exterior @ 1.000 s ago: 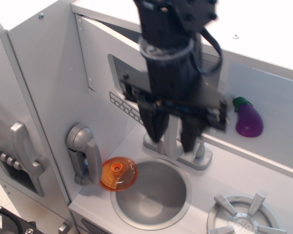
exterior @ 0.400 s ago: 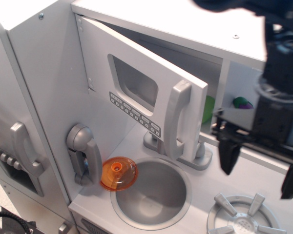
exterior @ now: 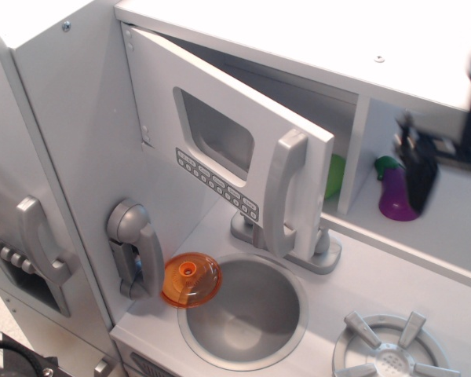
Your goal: Open microwave
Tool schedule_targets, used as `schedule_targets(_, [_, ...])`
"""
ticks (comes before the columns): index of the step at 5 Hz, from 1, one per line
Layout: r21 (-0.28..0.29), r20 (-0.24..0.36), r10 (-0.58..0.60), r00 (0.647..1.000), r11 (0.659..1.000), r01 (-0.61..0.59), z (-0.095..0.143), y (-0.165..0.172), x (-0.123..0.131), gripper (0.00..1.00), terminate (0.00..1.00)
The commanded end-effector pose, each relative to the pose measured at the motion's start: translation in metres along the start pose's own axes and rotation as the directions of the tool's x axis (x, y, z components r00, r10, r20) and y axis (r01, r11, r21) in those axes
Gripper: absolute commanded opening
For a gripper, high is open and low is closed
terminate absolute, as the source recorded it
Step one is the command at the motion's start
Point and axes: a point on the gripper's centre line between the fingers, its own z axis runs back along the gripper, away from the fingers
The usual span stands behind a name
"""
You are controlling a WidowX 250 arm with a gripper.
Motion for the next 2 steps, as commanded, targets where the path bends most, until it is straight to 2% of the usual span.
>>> schedule_targets(1, [0.012,0.043,0.063,0.997,0.998,-0.064,0.028,0.053,0.026,1.0,0.0])
schedule_targets(2, [0.026,0.034,0.067,0.997,0.997,-0.068,0.027,0.071,0.019,1.0,0.0])
